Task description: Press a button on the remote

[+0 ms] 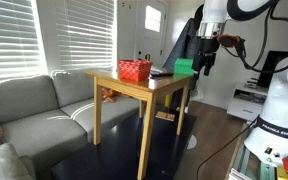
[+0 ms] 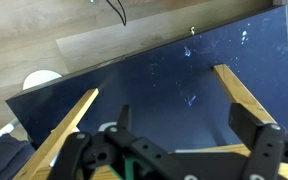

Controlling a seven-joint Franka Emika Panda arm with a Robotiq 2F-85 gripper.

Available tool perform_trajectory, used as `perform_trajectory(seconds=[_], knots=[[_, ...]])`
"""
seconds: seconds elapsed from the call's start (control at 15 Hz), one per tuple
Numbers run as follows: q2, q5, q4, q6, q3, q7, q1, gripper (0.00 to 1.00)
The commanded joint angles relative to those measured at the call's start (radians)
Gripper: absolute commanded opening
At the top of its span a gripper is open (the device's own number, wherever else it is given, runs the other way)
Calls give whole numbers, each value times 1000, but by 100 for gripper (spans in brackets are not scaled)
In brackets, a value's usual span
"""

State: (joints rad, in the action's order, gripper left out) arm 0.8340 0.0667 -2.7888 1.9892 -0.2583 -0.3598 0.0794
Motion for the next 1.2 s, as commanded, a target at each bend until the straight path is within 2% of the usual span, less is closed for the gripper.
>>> perform_trajectory(seconds=[0.0,0.93,1.13], knots=[[-2,-4,-3,-2,4,-2,4,100],[-6,-4,-5,-2,4,-2,4,100],[-23,-33,29,79,14,-29,-53,100]])
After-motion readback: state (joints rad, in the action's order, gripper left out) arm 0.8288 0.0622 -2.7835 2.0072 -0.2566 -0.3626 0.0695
